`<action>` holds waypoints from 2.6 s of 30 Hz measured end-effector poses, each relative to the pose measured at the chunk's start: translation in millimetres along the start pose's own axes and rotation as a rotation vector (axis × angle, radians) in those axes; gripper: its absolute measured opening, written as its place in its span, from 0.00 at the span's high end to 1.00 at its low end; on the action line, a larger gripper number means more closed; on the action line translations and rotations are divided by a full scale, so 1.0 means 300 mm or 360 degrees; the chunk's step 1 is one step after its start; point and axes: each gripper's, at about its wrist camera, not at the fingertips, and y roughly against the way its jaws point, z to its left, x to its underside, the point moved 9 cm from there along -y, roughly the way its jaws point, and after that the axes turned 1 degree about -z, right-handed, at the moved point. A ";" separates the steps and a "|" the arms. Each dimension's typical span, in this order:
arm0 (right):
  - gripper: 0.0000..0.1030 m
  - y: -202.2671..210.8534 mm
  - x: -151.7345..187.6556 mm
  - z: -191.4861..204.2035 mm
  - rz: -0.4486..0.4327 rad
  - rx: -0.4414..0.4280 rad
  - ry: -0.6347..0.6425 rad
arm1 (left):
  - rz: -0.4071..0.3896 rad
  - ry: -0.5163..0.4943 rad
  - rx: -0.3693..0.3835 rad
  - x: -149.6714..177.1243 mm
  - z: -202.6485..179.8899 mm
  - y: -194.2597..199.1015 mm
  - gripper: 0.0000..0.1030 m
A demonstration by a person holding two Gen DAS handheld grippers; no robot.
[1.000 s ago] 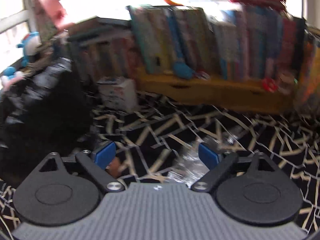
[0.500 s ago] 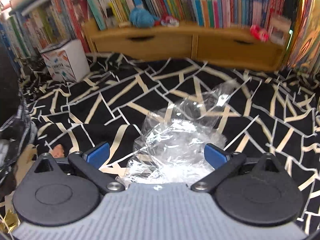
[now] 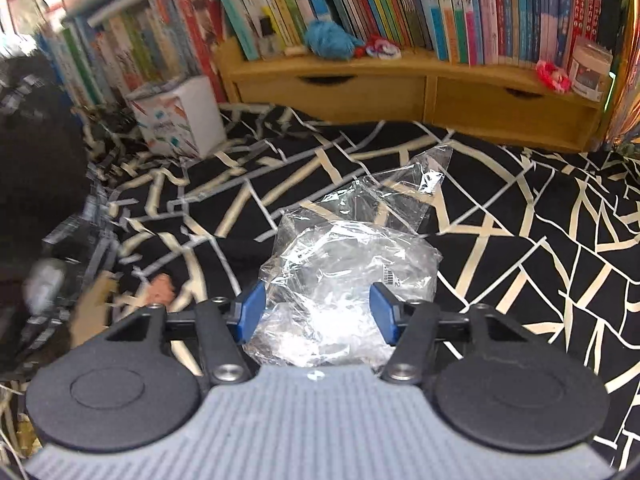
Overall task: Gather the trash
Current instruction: 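Lower the right tool to the clear plastic bag and grasp it, then lift the clear plastic bag into the trash bag and release it, then move the right tool to the white tissue and grasp it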
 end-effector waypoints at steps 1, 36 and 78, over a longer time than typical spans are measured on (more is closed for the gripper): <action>0.43 0.021 -0.009 0.007 -0.0017 -0.0018 -0.0002 | -0.0001 0.0001 0.0001 0.000 0.000 0.000 0.71; 0.31 0.531 -0.313 0.851 -0.0352 -0.1063 0.0333 | 0.0042 -0.0009 0.0100 0.008 -0.005 -0.008 0.69; 0.36 0.282 0.199 -0.015 0.0120 -0.0010 -0.0088 | 0.0031 -0.0028 0.0079 0.004 -0.011 -0.005 0.69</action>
